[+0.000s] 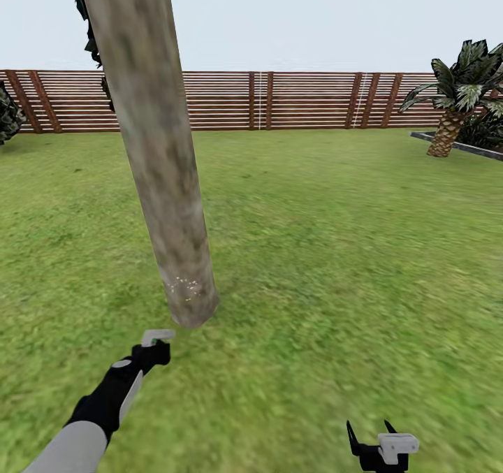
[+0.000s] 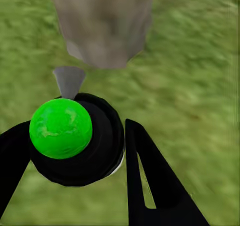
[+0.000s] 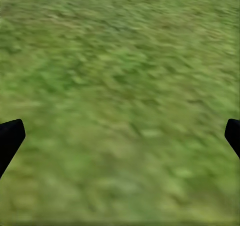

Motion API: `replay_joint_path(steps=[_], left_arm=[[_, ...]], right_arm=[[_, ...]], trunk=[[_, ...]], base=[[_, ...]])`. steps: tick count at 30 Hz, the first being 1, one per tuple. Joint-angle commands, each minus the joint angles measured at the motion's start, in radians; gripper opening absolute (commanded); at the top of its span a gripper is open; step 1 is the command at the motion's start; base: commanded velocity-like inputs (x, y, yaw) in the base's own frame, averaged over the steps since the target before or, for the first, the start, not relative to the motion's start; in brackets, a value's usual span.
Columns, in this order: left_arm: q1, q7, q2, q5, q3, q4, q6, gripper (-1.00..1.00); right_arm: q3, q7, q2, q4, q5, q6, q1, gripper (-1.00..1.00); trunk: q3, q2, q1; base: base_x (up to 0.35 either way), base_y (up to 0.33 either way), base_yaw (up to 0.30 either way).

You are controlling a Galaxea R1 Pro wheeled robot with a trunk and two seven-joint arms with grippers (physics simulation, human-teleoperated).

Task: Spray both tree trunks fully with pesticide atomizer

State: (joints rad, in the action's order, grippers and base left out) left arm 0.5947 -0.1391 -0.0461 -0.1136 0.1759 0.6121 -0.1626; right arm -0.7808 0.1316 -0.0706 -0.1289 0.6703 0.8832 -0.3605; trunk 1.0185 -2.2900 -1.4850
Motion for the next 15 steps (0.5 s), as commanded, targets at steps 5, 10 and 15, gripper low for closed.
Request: replay_joint_path(steps=[5,10,15], left_arm=[[0.01,-0.001,0.047,-0.004,-0.003,0.006,0.0,-1.0],[0.005,0.004,0.078,-0.003,-0.121,0.067,-0.053,-1.0],[-0.001,0.003,0.053,-0.001,-0.071,0.179,-0.105,-1.0]], right_arm=[[0.0,-0.001,0.0,0.0,0.0,-0.001,0.0,1.0],[0.0,0.0,0.0,0.001,0.0,-0.001,0.0,1.0],[0.0,0.0,0.0,0.002,0.002,-0.001,0.0,1.0]], trunk=[[0.0,0.0,0.0],[0.0,0.0,0.0],[0.0,0.0,0.0]], base=[[0.0,0.0,0.0],[-0.016,0.001,0.0],[-0.194,0.041,0.0]])
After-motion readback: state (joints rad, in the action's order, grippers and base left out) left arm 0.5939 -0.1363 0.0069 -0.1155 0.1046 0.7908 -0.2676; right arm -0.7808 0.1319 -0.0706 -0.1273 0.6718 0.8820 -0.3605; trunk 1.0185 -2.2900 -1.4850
